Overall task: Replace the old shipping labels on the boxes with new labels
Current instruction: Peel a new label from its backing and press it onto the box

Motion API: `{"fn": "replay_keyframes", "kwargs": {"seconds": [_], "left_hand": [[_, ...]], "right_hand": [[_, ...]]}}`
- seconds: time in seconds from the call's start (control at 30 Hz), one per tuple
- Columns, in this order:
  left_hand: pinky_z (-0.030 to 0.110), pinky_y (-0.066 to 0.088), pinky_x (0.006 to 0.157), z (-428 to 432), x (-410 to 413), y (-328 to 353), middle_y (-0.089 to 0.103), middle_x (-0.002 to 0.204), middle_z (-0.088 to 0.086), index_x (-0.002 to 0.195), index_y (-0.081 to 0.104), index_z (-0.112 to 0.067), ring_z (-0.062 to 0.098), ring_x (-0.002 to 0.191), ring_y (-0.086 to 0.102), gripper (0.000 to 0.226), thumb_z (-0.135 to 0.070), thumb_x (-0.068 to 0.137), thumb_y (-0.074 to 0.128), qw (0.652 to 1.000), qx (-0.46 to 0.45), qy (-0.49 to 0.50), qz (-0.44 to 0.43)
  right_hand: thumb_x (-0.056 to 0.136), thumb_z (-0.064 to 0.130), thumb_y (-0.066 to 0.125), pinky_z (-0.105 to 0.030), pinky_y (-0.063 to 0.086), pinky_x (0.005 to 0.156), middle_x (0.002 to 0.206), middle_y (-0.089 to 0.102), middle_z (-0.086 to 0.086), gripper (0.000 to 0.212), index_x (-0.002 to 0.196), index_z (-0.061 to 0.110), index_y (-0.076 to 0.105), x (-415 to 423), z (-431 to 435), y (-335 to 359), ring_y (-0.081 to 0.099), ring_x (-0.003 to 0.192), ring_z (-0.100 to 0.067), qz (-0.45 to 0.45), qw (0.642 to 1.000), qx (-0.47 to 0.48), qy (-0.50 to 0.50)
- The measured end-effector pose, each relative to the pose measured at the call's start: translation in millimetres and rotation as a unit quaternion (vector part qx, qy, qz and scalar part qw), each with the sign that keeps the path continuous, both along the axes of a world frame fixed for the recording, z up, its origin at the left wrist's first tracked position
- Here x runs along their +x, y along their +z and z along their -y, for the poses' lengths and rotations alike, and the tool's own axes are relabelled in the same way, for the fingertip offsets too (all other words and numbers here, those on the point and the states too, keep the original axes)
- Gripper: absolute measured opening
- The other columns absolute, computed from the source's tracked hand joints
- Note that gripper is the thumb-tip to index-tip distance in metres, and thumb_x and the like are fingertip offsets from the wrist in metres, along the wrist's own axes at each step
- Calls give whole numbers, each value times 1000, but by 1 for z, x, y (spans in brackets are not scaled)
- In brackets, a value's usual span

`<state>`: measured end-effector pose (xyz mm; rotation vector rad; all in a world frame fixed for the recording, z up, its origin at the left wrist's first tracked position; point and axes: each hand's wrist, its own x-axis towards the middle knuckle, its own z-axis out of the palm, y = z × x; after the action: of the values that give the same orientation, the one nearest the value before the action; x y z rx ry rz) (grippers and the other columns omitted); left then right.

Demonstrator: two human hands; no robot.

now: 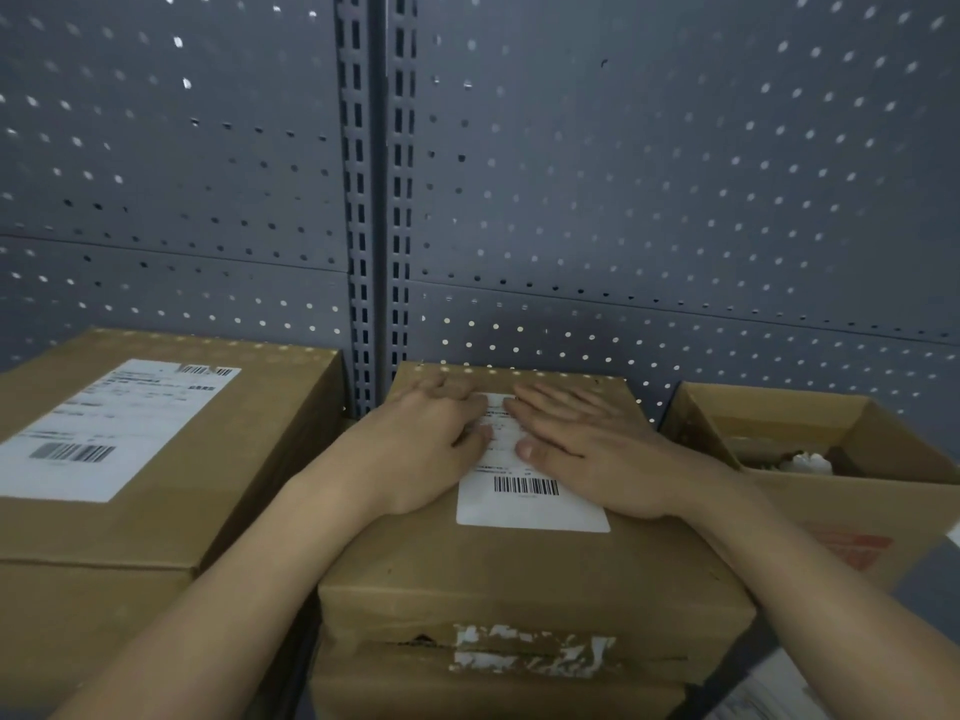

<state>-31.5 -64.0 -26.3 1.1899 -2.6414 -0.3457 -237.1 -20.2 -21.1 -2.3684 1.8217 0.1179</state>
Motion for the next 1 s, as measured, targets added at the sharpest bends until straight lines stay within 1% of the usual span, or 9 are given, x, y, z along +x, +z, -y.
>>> {"fn": "replay_keyframes", "kwargs": {"seconds": [0.07, 0.17, 0.27, 0.37, 0.5, 0.67, 0.8, 0.9, 1.0], "left_hand": [[38, 21, 119, -10, 1, 5, 37, 153, -4, 138, 51, -21, 21, 146, 23, 44, -43, 103, 36, 1000, 6, -15, 6], [29, -3, 119, -22, 3, 7, 9, 165, -8, 157, 21, -25, 13, 151, -2, 59, -48, 104, 30, 997, 31, -20, 61], [24, -10, 113, -25, 5, 5, -7, 165, -10, 158, 1, -27, 7, 149, -13, 65, -53, 103, 24, 996, 38, -15, 82], [19, -11, 107, -26, 6, 8, -11, 163, -14, 158, -2, -29, 2, 147, -16, 68, -54, 102, 28, 995, 52, -11, 84], [18, -15, 106, -30, 6, 8, -14, 161, -18, 157, -5, -31, -7, 135, -23, 69, -55, 102, 28, 995, 59, -15, 84], [20, -18, 111, -29, 8, 2, -19, 159, -18, 155, -11, -32, -2, 142, -25, 68, -56, 102, 23, 994, 41, -19, 105], [21, -19, 111, -31, 6, 1, -18, 159, -18, 156, -10, -31, -1, 143, -24, 64, -54, 103, 18, 995, 29, -14, 99], [24, -14, 115, -37, 3, 0, -12, 163, -14, 157, -5, -30, 2, 147, -16, 62, -52, 103, 16, 995, 4, -13, 99], [24, -15, 116, -42, 7, 1, -17, 159, -17, 156, -10, -31, 1, 145, -21, 64, -54, 103, 17, 994, 27, -13, 102]], "right_hand": [[101, 57, 15, -22, -14, 114, 161, -13, 16, 63, 156, 33, -2, 1, -2, 2, -17, 145, 2, -3, 1000, 2, -1], [101, 58, 18, -27, -10, 119, 163, -9, 14, 63, 156, 32, 1, 3, -3, 4, -13, 147, -2, -1, 1000, -8, -1], [102, 54, 26, -29, -2, 120, 164, 4, 9, 61, 156, 28, 14, 6, -10, 8, -2, 150, -7, 13, 999, -53, -4], [103, 49, 34, -24, 2, 118, 163, 11, 11, 58, 155, 26, 23, 11, -25, 11, 4, 149, -4, 64, 996, -58, -6], [104, 50, 19, -29, -9, 121, 163, -9, 10, 61, 157, 25, 4, 13, -35, 2, -14, 148, -2, 27, 1000, -1, 6], [103, 53, 11, -28, -13, 119, 161, -17, 16, 61, 156, 29, -7, 10, -32, -1, -20, 144, 2, 18, 999, 26, 7], [103, 52, 12, -28, -11, 120, 162, -13, 14, 60, 156, 29, -4, 10, -35, 0, -17, 146, 1, 28, 999, 17, 4], [104, 50, 19, -30, -4, 122, 164, -4, 8, 60, 157, 24, 7, 13, -42, 6, -8, 149, -4, 35, 999, -18, -1], [105, 48, 24, -27, -2, 121, 165, 1, 3, 61, 157, 19, 11, 17, -50, 10, -2, 150, -7, 48, 998, -32, -25]]}}
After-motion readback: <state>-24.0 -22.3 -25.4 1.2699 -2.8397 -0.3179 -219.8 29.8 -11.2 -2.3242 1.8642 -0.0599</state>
